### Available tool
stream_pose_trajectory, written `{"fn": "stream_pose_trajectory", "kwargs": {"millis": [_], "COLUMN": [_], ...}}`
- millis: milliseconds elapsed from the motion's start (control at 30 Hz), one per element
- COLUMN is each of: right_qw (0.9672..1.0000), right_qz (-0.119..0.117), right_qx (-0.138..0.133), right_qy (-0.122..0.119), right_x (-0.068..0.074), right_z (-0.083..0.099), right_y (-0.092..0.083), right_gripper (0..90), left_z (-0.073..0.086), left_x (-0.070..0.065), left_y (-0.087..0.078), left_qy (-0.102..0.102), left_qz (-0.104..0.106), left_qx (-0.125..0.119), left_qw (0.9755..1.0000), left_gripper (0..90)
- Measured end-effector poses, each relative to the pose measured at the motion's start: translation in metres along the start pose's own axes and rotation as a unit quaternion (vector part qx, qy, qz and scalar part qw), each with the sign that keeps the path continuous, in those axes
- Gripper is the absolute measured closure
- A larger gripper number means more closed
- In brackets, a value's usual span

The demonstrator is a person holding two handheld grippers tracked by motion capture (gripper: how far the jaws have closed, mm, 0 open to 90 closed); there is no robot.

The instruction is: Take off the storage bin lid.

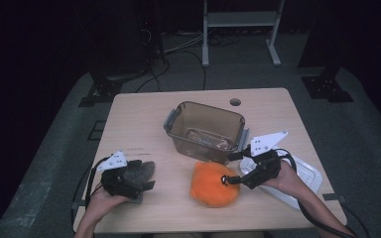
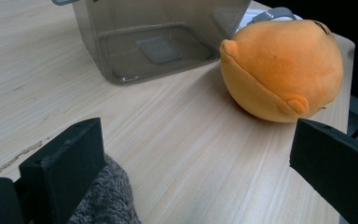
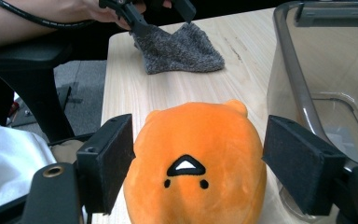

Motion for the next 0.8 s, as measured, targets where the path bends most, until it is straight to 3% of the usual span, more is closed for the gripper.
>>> {"fn": "stream_pose_trajectory", "kwargs": {"millis": [800], "right_qw": [0.999], "right_qz": [-0.015], "right_qx": [0.034], "right_qy": [-0.024], "right_x": [0.003], "right_z": [-0.007], "right_y": [0.039], "right_gripper": [24.4], "left_z": [0.0], "left_x": [0.0], "left_y": [0.0], "left_qy": [0.0], "left_qz": [0.0], "left_qx": [0.001], "left_qw": [1.0], "left_gripper": [2.5]}}
Point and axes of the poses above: each handheld gripper's, and its own axes: y roughly forward along the jaws, z roughly out of its underside, x roughly to its left, the point moved 4 cm from there along y, roughly forward along the jaws, and after that the axes turned 3 degrees about z, right-handed, at the moved point
